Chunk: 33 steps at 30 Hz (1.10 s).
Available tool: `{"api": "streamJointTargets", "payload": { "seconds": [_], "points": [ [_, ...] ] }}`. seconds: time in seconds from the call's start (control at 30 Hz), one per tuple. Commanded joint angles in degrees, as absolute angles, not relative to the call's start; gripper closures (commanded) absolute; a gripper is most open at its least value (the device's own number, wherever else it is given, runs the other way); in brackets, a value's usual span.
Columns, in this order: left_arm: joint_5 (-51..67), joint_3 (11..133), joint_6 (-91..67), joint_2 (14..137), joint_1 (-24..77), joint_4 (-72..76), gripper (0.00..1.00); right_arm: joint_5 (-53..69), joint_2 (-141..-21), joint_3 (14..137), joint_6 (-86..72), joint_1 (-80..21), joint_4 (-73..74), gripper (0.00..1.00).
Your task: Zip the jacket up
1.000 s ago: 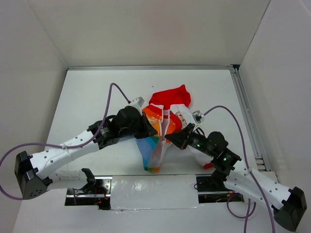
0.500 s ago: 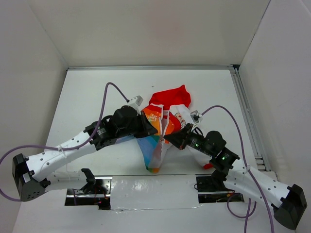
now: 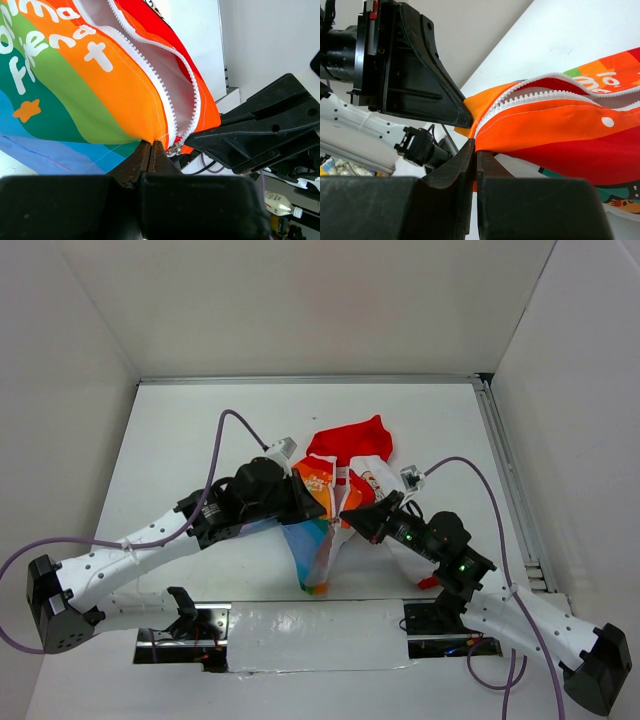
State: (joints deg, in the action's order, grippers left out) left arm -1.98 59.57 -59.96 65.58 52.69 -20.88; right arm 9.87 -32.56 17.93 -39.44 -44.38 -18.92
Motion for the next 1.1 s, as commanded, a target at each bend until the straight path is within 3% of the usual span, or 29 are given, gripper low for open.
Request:
{"api": "streamJointTargets", "payload": {
  "seconds": [0.0,0.6,1.07],
  "points": [
    [-0.53,60.64,-59.33,65.65,52.65,-17.31,1.00,8.44,-31.99,18.46,-40.34,-44.91,-24.87,0.91],
    [2.55,59.15,-58.89,64.78,52.65,-14.68,1.00,2.29,-33.22,19.07,-41.92,-44.91,-23.21,0.91],
    [0.62,61.61,-58.54,67.59,52.73,-18.54,1.00,7.13,-33.75,21.27,-37.71,-47.37,-21.19,0.90]
  ]
}}
